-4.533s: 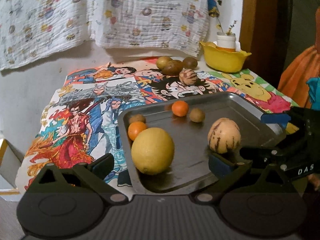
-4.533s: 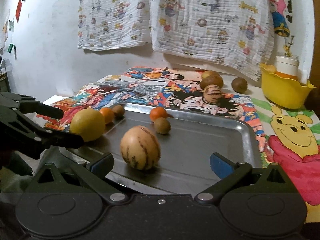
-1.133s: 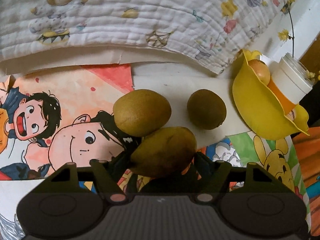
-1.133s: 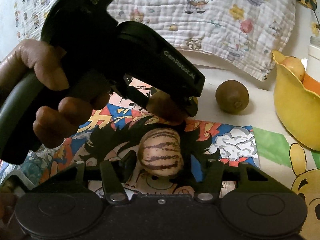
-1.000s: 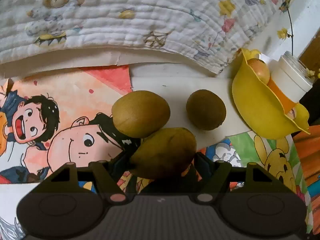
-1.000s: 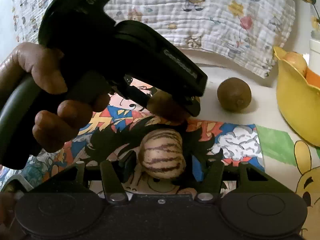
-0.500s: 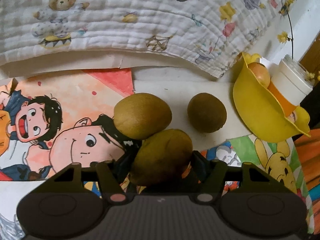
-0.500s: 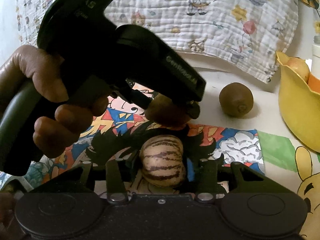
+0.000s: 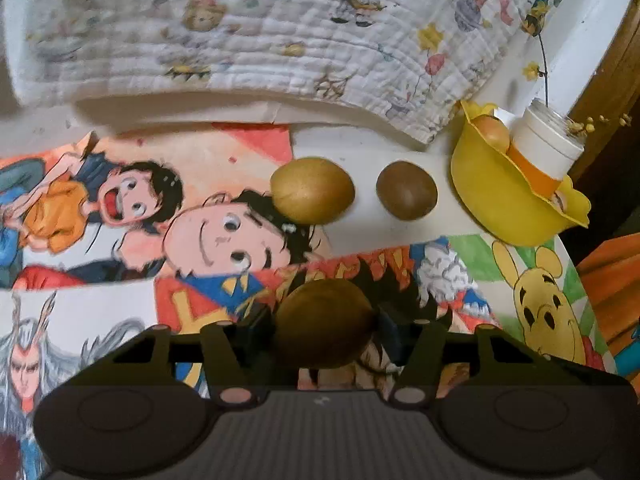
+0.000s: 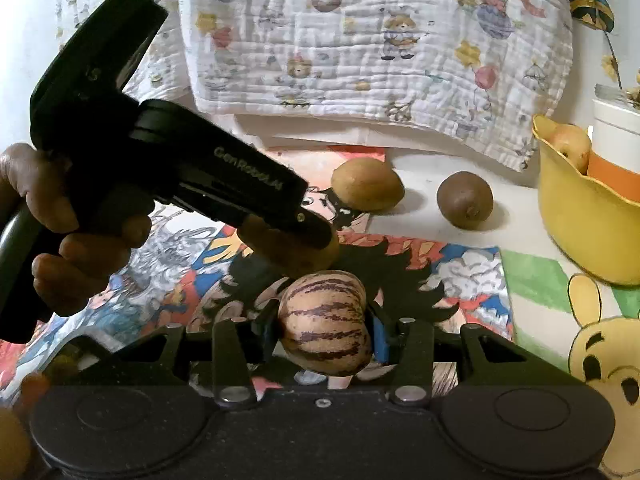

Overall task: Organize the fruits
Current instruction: 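Close the right tool on the striped melon while the left tool grasps the brown fruit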

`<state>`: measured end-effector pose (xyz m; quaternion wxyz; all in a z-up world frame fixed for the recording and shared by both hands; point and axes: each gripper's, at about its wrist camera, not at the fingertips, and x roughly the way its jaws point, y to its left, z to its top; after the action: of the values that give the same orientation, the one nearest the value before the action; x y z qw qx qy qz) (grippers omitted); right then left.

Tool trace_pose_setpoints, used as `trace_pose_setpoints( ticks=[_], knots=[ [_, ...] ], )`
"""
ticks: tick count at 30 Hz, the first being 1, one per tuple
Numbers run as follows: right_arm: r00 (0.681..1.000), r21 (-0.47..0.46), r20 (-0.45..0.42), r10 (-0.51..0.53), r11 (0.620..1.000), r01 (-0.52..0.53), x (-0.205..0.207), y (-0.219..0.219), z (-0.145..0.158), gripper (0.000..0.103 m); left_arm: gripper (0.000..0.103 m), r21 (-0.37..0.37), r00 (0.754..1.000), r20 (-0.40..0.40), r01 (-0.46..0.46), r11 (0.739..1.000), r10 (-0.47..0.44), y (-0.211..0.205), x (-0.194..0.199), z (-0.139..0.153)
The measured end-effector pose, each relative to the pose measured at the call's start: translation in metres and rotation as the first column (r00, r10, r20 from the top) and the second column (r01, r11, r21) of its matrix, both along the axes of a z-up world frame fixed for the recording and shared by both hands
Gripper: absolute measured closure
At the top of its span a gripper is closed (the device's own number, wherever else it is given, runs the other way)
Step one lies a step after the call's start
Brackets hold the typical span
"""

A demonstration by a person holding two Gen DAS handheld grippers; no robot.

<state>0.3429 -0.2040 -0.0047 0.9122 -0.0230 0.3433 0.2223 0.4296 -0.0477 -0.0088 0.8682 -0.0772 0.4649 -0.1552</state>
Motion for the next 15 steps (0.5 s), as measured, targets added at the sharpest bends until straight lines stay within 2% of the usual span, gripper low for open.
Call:
trace_pose_setpoints(
  ticks=[4, 11, 15],
  knots=[
    [1.000, -0.002, -0.010, -0.003, 1.000, 0.003, -0.008, -0.002, -0.002, 0.056, 0.046, -0.011, 1.000, 0.010, -0.003, 1.000, 0.003, 0.003, -0.006, 0.001],
    [1.000, -0.001, -0.024, -0.003, 1.000, 0.003, -0.010, -0.003, -0.004, 0.056, 0.046, 0.011, 1.000, 0.024, 0.013, 1.000, -0.013, -0.003, 0.002, 0.004],
    [0.999, -0.004, -0.032, 0.001, 1.000, -0.001, -0.007, -0.001, -0.007, 0.056, 0.043, 0.039, 0.999, -0.019, 0.046, 0.998, -0.045, -0.011, 0.011, -0.008]
  ],
)
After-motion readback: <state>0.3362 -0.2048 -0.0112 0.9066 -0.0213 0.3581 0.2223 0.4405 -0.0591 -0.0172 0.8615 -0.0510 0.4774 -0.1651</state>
